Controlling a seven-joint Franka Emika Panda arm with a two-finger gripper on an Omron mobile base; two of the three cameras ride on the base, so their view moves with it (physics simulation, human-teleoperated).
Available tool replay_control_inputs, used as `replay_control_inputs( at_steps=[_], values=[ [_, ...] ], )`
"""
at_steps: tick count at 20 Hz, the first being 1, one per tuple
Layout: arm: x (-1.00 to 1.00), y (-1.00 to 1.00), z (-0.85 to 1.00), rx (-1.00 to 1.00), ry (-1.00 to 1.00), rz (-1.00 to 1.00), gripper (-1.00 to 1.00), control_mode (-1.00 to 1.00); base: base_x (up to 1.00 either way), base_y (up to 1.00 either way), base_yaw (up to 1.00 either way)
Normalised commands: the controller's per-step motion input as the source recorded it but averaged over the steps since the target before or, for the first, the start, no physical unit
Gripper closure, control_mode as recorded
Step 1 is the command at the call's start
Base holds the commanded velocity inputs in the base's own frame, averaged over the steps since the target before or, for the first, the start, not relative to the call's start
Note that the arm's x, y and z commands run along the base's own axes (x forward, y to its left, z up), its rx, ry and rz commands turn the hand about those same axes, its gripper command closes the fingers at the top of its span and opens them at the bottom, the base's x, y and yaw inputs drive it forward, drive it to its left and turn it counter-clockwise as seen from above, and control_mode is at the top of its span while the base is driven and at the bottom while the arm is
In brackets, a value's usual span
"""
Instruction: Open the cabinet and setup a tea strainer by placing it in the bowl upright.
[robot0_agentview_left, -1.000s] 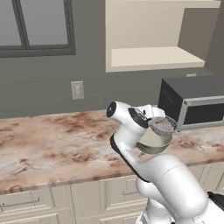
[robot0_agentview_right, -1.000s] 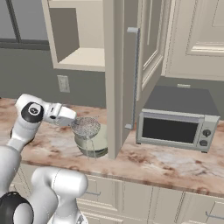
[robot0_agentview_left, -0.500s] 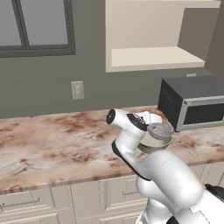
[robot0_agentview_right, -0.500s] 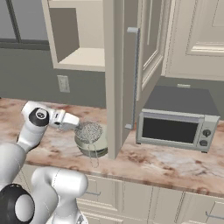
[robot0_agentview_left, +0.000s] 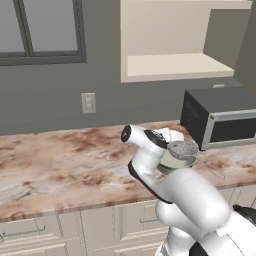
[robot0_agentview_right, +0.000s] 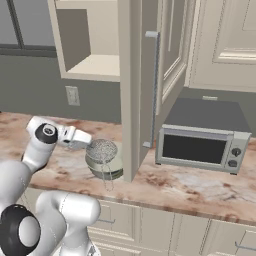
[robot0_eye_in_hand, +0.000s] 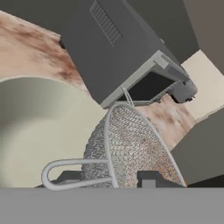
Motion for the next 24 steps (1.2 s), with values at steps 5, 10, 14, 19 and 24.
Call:
replay_control_inputs(
  at_steps=[5,10,14,19,24],
  values=[
    [0.07,0.03,-0.09,0.00,0.00,0.00,1.00,-1.00,0.00,0.00,0.00],
    [0.21,0.01,-0.15,0.00,0.00,0.00,1.00,-1.00,0.00,0.00,0.00],
    [0.27,0.06,-0.21,0.00,0.02,0.00,1.00,-1.00,0.00,0.00,0.00],
    [0.43,0.02,-0.13,0.00,0.04,0.00,1.00,-1.00,0.00,0.00,0.00],
    [0.29,0.08,-0.15,0.00,0.01,0.00,1.00,-1.00,0.00,0.00,0.00]
  ],
)
